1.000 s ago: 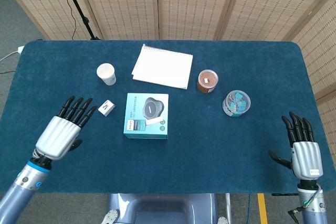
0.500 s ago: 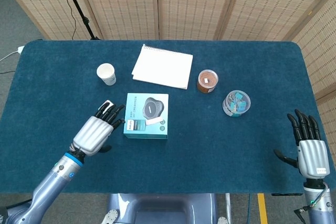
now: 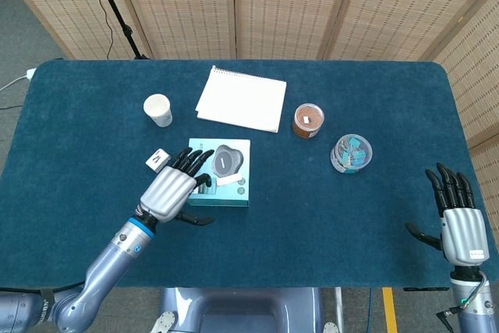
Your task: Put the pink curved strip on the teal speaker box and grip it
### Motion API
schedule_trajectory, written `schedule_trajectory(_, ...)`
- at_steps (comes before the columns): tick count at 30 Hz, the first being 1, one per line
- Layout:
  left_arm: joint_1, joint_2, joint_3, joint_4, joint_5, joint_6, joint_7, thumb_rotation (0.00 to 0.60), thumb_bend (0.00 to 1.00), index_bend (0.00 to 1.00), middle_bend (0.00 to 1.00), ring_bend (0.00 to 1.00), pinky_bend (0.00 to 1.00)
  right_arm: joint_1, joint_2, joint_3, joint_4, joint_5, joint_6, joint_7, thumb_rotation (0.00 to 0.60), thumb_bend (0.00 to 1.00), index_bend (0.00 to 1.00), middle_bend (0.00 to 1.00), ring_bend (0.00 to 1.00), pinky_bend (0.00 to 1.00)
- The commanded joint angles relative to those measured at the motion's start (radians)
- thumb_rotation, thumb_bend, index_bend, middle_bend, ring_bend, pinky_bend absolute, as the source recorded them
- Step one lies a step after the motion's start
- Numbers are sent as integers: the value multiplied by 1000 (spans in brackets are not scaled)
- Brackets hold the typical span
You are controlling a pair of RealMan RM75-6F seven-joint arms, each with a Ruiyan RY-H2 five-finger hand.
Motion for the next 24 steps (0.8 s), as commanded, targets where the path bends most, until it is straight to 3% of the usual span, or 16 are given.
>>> schedule_trajectory(1,-17,-25,6,27,-9,10,10,286,0,426,0,0,0,-2,1,2,-3,-1,-2,0,600,0,0,0,0,0)
schedule_trajectory(16,-79,-120,12,162,-57,3,4,281,0,429,0,0,0,-7,4,7,-16,-6,-16,8,600,0,0,0,0,0)
schedule_trajectory(24,-103,-167,13,224,-32,8,-18,278,0,429,0,0,0,-10,6,12,-19,-9,-17,14,600,0,0,0,0,0)
